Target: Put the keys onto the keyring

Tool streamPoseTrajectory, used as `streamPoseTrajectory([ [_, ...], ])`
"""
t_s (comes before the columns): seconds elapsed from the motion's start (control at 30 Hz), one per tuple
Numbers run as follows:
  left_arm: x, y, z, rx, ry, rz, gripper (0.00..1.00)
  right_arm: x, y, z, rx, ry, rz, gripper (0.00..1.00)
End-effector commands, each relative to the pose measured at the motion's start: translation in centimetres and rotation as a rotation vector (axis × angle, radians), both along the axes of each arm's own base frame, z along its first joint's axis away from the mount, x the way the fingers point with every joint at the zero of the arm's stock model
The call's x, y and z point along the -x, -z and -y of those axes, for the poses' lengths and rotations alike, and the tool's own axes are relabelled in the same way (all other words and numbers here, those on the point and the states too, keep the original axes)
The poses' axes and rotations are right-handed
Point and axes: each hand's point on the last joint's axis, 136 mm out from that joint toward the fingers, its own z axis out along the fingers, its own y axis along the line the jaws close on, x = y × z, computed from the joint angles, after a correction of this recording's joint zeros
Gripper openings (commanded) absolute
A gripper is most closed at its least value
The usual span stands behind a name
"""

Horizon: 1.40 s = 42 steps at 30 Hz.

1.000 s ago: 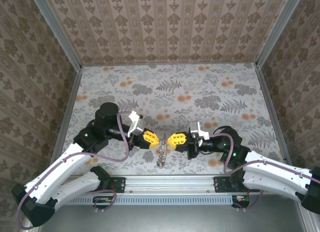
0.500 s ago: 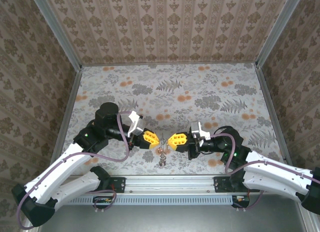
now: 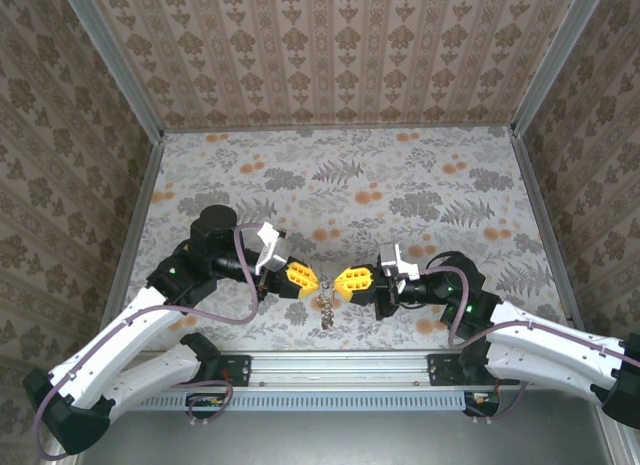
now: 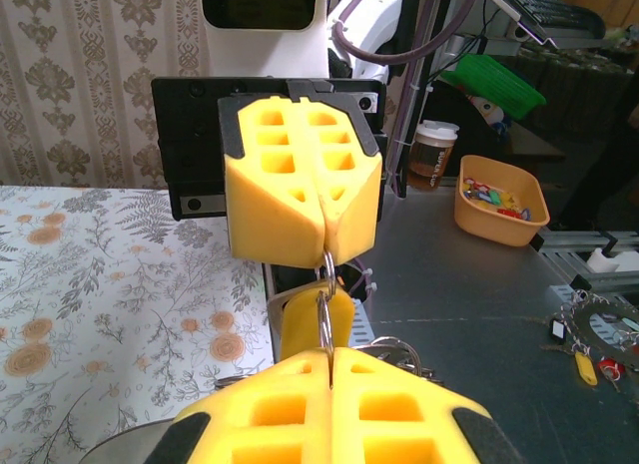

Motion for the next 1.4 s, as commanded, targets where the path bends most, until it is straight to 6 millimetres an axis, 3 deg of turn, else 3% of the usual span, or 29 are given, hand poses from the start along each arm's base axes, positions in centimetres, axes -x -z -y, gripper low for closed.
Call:
streamPoseTrajectory([
  [0.0,0.7,-1.2,-0.5,0.040,0.027,0.029,0.00,0.6,-2.0,0.1,-0.045,-0.021,0.027,0.00],
  [0.5,0.8,-1.2,-0.5,0.041,0.030,0.027,0.00,-0.1,-2.8,0.1,-0.052,0.008,0.003,0.00],
  [0.9,1.0,-1.5,-0.7,0.050,0.027,0.038,0.00,-0.8,-1.3,-0.2,0.035,0.030,-0.084,0.00],
  [1.37,1.4,-1.6,-0.7,0.059,0.058,0.030,0.00,1.0,-2.3,1.1,-0.008,-0.018,-0.025,0.00],
])
